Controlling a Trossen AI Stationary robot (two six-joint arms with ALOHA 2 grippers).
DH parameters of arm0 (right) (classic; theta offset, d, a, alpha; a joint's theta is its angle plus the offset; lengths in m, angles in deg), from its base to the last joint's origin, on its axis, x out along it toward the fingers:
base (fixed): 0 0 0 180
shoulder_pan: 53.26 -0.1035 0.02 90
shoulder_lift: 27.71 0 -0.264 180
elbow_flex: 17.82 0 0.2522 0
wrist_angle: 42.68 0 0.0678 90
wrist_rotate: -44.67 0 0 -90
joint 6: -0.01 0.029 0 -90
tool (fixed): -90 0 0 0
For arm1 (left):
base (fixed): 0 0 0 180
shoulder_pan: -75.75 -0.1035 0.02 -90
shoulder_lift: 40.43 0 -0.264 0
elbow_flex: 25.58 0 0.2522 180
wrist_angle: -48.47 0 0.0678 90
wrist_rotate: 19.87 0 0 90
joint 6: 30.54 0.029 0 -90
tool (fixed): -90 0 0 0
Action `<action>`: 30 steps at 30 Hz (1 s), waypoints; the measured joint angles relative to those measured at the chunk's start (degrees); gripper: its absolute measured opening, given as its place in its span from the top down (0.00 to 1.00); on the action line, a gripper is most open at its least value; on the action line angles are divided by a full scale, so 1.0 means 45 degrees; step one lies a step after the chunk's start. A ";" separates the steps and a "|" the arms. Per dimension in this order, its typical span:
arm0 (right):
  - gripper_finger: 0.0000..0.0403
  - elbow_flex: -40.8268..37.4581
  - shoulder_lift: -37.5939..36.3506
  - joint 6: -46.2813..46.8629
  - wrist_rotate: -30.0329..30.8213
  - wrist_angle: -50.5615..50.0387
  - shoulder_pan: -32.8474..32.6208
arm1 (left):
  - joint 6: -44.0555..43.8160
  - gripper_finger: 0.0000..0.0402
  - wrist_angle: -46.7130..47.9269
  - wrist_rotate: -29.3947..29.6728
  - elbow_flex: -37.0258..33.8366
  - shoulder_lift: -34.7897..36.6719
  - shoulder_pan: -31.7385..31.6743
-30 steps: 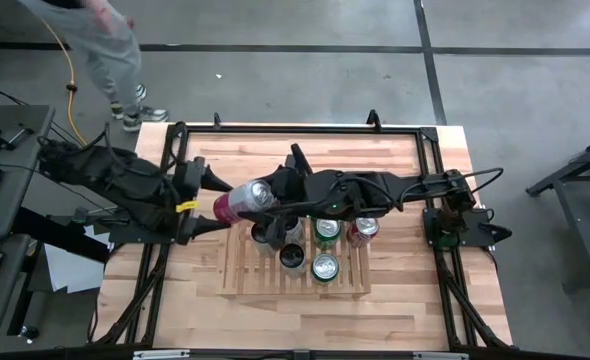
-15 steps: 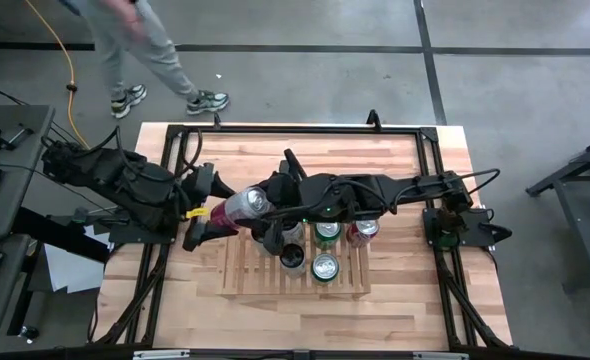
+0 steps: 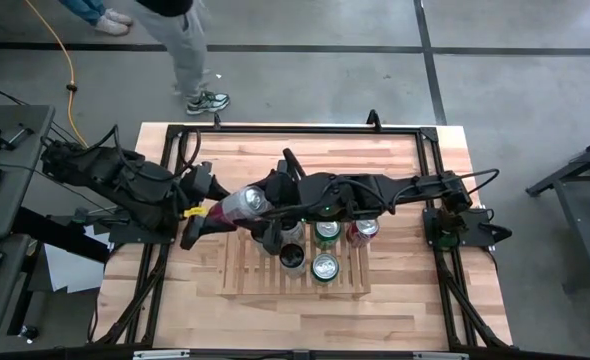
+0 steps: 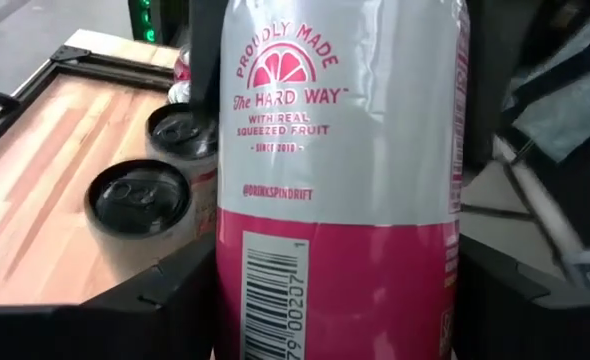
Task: Place canned beverage on shelf
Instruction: Put the pink-white soda can on the shelf
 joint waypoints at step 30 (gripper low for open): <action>0.16 0.1433 -0.0751 -0.0904 0.0297 -0.1251 0.0015 | -0.1657 0.32 -2.1025 -0.2160 -1.6223 0.8642 0.2205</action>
